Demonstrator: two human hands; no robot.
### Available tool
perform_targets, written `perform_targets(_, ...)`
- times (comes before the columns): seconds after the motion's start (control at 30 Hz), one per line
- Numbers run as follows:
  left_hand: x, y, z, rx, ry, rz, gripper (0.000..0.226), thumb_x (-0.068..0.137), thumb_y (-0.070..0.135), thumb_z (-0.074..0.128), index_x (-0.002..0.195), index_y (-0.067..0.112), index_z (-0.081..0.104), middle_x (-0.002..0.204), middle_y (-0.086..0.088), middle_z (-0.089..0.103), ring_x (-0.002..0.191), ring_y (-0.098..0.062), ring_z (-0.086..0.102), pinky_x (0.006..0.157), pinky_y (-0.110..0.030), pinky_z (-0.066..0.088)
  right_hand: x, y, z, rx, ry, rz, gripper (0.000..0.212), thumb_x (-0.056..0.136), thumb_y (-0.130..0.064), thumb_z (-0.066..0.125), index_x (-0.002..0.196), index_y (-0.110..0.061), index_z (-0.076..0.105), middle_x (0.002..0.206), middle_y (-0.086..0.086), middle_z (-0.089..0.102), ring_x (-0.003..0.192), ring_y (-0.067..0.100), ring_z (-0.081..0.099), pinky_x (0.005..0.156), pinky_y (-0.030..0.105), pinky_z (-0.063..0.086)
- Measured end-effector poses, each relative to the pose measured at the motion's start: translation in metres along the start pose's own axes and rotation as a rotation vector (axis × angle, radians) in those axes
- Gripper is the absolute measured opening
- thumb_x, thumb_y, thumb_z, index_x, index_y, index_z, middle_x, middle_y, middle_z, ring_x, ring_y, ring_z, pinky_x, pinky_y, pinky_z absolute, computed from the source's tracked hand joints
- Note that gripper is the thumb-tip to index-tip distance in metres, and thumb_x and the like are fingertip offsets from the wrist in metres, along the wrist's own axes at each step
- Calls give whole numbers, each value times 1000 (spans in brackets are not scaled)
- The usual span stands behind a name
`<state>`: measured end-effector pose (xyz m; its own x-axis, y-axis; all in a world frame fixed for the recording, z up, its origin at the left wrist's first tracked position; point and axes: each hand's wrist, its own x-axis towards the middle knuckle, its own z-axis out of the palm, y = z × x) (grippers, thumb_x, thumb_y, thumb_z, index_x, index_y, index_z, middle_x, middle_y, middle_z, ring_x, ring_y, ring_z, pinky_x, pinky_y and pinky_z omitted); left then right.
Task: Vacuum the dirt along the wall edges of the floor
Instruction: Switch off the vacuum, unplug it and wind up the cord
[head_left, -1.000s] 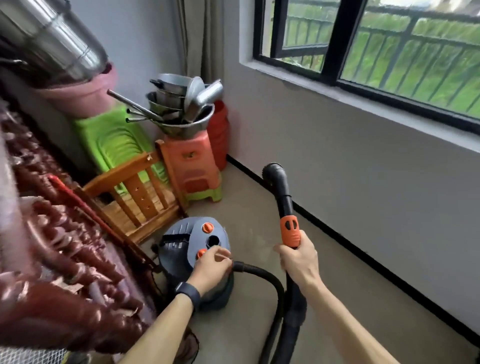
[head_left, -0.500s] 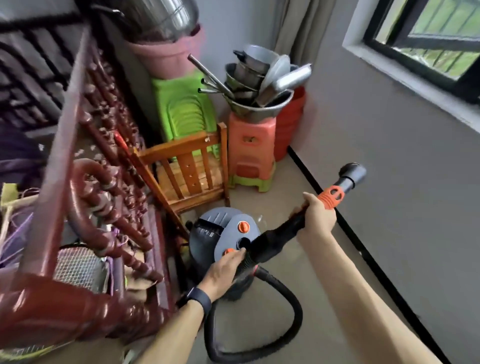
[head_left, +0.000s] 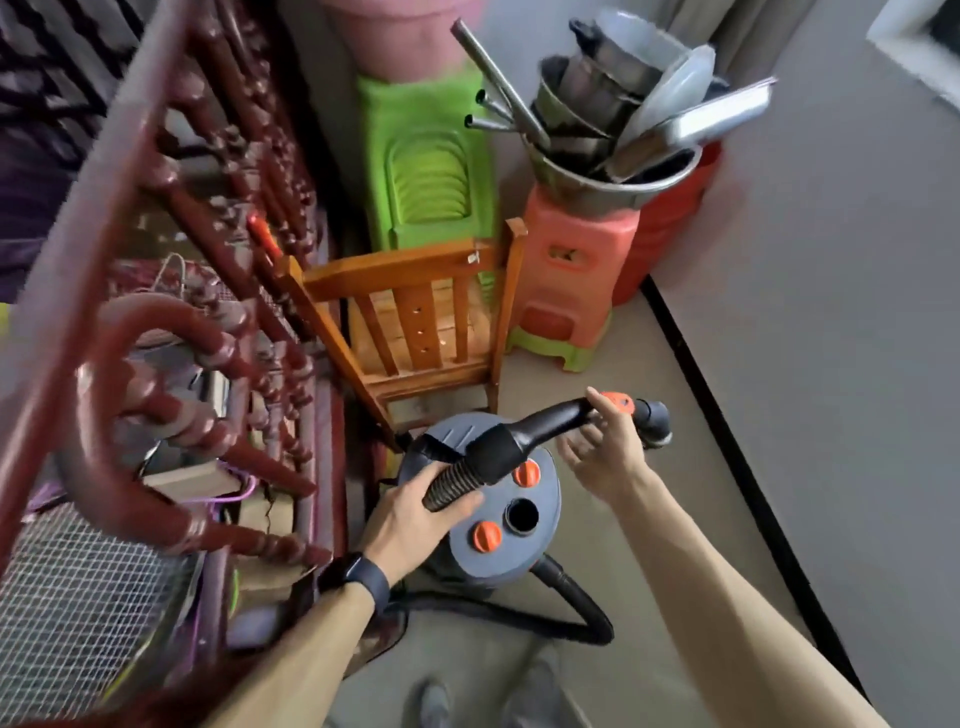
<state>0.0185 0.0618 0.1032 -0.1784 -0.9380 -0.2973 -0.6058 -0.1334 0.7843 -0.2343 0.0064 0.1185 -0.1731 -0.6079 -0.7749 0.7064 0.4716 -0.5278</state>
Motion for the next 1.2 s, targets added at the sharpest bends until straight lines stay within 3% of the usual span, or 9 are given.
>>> perform_targets(0.17, 56, 1, 3, 214, -11, 7, 35, 81, 54, 70, 108, 32, 62, 89, 10, 67, 79, -8, 60, 63, -16, 42, 61, 23, -24, -459, 19, -21, 39, 100, -44, 63, 116, -8, 60, 97, 6, 65, 78, 21, 64, 65, 32, 49)
perform_targets(0.27, 94, -21, 12, 262, -33, -40, 37, 82, 54, 69, 112, 36, 60, 94, 12, 66, 87, -10, 62, 62, -9, 37, 105, 51, -48, -978, 9, -79, 58, 91, -59, 62, 113, -5, 57, 99, 5, 64, 79, 22, 63, 69, 43, 54)
perform_targets(0.33, 113, -40, 18, 244, -21, -74, 37, 81, 57, 67, 113, 40, 57, 96, 15, 67, 90, -11, 63, 70, -19, 46, 127, 71, -58, -1265, -4, -68, 48, 93, -58, 61, 119, -18, 53, 109, 2, 64, 97, 25, 65, 81, 38, 51)
perform_targets(0.43, 142, -55, 24, 234, -13, -98, 37, 82, 60, 64, 114, 43, 54, 95, 15, 68, 91, -11, 64, 79, -35, 52, 150, 103, -63, -1489, -37, -134, 47, 97, -51, 58, 125, -14, 49, 123, 12, 62, 112, 36, 61, 87, 38, 48)
perform_targets(0.63, 220, -82, 34, 391, -32, -78, 48, 81, 71, 56, 117, 38, 53, 110, 5, 66, 99, -25, 61, 76, -33, 46, 169, 127, -64, -1734, 3, -347, 34, 106, -31, 41, 131, -8, 41, 129, 13, 51, 111, 43, 59, 74, 40, 39)
perform_targets(0.8, 263, -109, 74, 596, -154, -77, 61, 84, 72, 48, 135, 38, 44, 126, -4, 61, 111, -33, 58, 85, -37, 46, 171, 122, -67, -1997, -110, -471, 31, 99, -13, 45, 130, -13, 41, 121, 8, 49, 103, 39, 62, 64, 38, 40)
perform_targets(0.9, 282, -123, 89, 638, -170, -107, 58, 91, 61, 49, 143, 40, 35, 133, -10, 56, 117, -36, 54, 94, -41, 43, 175, 123, -71, -2093, -185, -710, 40, 79, 4, 48, 117, -7, 57, 104, 13, 53, 73, 36, 65, 42, 34, 36)
perform_targets(1.0, 302, -136, 85, 705, -178, -100, 57, 90, 63, 48, 142, 45, 31, 134, -9, 55, 118, -37, 53, 96, -44, 44, 183, 127, -82, -2079, -180, -906, 36, 78, -5, 36, 102, -9, 62, 89, 11, 53, 51, 29, 55, 31, 28, 27)
perform_targets(1.2, 316, -166, 77, 595, -280, -255, 78, 89, 62, 53, 152, 44, 10, 152, -21, 30, 135, -42, 37, 108, -49, 35, 187, 128, -89, -2034, -193, -996, 39, 82, -2, 34, 114, -12, 53, 95, 12, 52, 61, 31, 53, 33, 30, 34)
